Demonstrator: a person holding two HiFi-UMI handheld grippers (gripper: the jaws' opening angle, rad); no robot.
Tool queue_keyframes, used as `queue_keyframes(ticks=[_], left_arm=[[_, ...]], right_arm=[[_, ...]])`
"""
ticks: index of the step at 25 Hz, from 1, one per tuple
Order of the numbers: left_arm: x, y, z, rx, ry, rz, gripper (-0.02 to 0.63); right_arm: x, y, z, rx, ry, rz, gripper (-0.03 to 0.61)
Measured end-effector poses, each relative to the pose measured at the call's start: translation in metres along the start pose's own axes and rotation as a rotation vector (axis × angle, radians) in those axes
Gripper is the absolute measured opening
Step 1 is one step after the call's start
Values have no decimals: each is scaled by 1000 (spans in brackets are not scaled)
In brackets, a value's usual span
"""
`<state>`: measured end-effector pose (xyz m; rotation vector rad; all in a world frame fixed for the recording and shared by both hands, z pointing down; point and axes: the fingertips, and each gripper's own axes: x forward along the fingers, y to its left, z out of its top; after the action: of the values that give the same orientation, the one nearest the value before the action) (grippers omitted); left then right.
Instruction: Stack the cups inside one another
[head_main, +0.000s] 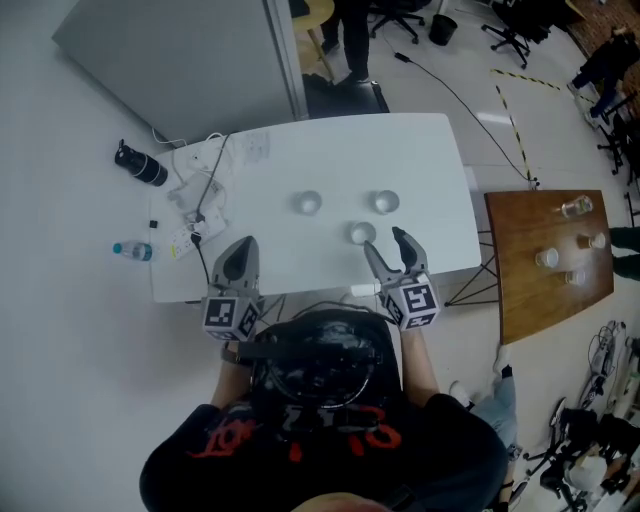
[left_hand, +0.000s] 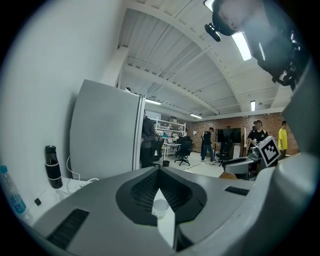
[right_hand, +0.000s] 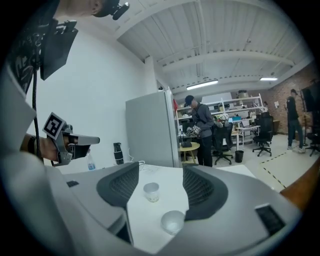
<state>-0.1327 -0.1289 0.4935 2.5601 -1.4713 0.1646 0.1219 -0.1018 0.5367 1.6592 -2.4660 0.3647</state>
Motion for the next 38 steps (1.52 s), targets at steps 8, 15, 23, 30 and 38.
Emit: queue_keyframes(ticks=[8,15,23,30,38], left_arm=[[5,-10,10,-4,-51,-56,3],[2,-4,7,-2,-43,-18,3],[-5,-4,3,-12,-42,13,3],[-16,-1,1,-22,-39,51,3],[-34,4,-5,-29,-28,110,3]], right_arm=[[17,-11,-82,45,155,-2,355],[36,-23,-131,6,260,-23,394],[59,-38,-192,-90,450,-13,394],[77,-49,-216,-83,522,-17,394],[101,-49,-229,-134,583,22,394]])
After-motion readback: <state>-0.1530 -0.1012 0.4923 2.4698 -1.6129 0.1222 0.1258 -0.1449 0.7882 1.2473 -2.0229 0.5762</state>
